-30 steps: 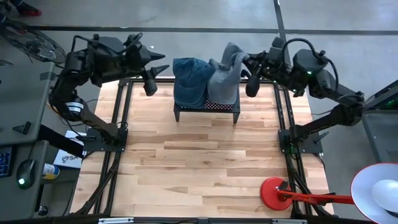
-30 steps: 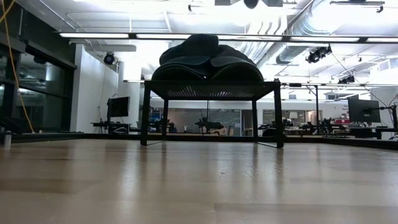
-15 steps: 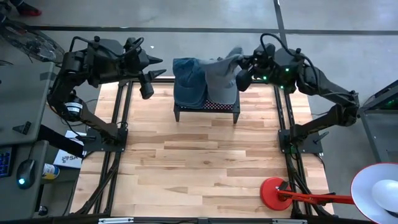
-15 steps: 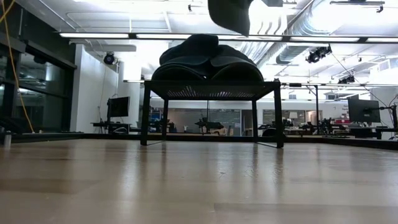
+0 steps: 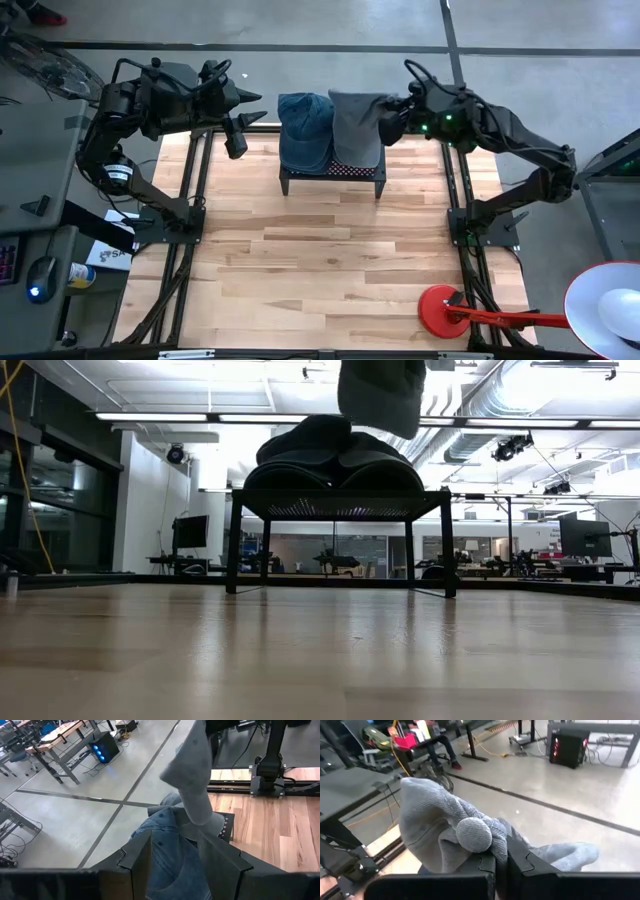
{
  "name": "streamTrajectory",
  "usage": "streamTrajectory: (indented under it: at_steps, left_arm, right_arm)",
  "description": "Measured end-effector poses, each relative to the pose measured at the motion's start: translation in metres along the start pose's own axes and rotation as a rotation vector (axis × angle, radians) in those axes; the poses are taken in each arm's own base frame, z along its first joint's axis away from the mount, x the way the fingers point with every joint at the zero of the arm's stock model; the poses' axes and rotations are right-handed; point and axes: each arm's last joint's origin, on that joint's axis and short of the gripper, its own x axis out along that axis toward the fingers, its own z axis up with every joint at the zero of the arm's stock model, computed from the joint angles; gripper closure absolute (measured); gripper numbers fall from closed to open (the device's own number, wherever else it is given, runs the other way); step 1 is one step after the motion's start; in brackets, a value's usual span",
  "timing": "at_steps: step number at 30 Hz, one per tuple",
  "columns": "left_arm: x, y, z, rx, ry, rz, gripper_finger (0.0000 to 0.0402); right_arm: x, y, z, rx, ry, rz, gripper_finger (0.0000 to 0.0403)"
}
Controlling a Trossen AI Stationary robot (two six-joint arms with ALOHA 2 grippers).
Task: Pick & Place hat
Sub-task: Stack the gray cap on the gray cap on the shelf
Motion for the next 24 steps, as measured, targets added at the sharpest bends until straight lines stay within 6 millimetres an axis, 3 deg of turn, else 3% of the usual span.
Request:
streamTrajectory:
  at_steps: [19, 24]
  left_arm:
    - [0.000, 0.000, 0.000, 0.017, -0.001, 0.001, 0.0246]
    - [0.000, 0.000, 0.000, 0.055, -0.004, 0.008, 0.0246]
  right_arm:
    - [0.015, -0.002, -0.017, 0.108, 0.145, -0.067, 0.0402]
    - [0.028, -0.002, -0.020, 0.113, 0.179, -0.072, 0.0402]
